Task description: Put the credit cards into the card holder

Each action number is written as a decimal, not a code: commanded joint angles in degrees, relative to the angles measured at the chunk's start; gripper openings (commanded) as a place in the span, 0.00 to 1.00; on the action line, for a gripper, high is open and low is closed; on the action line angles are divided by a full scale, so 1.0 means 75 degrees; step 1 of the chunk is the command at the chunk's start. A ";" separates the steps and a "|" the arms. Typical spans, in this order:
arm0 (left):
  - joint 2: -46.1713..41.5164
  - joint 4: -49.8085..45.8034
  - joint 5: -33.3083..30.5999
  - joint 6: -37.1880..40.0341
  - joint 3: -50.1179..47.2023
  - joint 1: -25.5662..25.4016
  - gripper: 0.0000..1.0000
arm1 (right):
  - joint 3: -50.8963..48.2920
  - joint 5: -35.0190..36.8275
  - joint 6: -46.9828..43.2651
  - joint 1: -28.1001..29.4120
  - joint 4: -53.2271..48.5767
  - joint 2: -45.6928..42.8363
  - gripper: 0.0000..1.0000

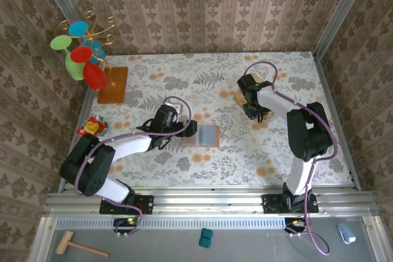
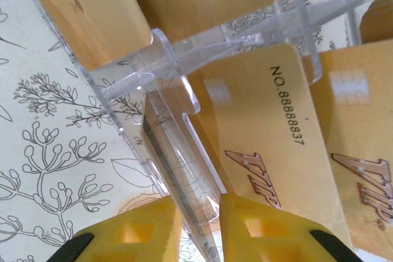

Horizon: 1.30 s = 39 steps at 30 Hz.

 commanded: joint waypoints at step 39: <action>-0.0204 -0.0299 0.0058 0.0070 0.0138 -0.0052 1.00 | 0.1371 0.0166 -0.1141 0.0991 -0.1082 -0.0880 0.00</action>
